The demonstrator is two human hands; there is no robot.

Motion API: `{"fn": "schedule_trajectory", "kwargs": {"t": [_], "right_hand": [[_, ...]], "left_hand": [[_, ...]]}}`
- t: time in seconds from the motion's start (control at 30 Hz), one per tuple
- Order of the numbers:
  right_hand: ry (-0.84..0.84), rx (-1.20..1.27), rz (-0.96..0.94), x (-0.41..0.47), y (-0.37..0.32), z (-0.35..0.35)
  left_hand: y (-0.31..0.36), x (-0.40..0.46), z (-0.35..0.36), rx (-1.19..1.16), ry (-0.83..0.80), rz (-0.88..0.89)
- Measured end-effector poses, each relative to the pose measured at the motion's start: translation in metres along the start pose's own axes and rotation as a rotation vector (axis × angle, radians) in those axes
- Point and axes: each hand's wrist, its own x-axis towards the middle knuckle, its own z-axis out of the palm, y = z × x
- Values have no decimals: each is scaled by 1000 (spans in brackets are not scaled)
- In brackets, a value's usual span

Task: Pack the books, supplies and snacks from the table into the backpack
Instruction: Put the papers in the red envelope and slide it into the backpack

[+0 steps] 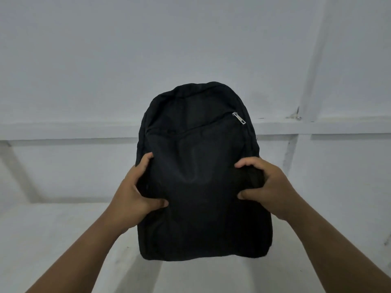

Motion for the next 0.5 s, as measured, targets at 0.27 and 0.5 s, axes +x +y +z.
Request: {"fn": "schedule_trajectory", "kwargs": {"t": [0.27, 0.5], "right_hand": [[119, -113, -150, 84, -29, 152], [136, -317, -113, 110, 20, 230]], "left_hand": [[-55, 49, -143, 282, 128, 191], [-137, 74, -179, 335, 102, 185]]}}
